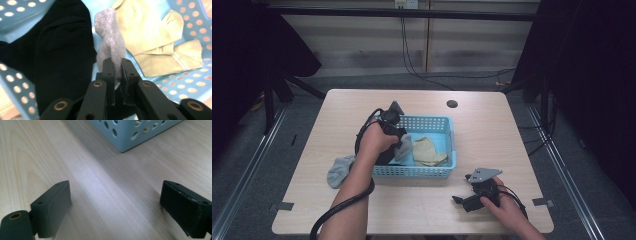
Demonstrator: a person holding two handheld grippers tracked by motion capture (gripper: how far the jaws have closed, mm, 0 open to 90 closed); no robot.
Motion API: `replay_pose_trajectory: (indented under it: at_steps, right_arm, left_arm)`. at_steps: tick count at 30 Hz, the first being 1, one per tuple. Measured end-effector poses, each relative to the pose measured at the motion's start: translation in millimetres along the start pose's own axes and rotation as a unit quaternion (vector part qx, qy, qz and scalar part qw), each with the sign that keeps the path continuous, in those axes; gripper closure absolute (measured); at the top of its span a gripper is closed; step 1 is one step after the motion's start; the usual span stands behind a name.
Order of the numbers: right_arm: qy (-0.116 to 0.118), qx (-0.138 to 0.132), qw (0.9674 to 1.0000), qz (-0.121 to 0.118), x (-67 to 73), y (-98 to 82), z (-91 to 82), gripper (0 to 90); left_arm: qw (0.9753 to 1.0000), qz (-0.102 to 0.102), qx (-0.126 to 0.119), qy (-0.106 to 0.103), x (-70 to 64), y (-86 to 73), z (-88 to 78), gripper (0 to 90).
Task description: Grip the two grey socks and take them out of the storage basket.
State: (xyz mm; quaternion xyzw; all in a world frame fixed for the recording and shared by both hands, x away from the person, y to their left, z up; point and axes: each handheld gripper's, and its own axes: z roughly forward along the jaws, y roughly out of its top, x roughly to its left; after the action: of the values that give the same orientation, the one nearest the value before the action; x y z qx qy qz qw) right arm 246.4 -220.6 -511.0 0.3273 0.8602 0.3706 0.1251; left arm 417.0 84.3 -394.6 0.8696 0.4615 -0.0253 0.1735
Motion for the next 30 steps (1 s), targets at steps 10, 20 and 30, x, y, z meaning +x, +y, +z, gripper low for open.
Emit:
replay_pose_trajectory:
  at_steps: [10,20,30]
  right_arm:
    - [0.000,0.000,1.0000,0.000,0.0,0.0,0.0,9.6]
    - [0.000,0.001,1.0000,0.000,0.0,0.1,-0.2,9.6]
    - [0.000,0.001,1.0000,0.000,-0.1,0.0,-0.1,9.6]
  left_arm:
    - [1.0000,0.000,-0.005,0.008,3.4,-2.6,-25.3,82.8]
    - [0.9998,-0.002,-0.006,0.017,7.0,-5.4,-51.7,82.7]
    - [0.9993,-0.014,-0.019,0.028,14.3,-11.3,-78.8,82.6]
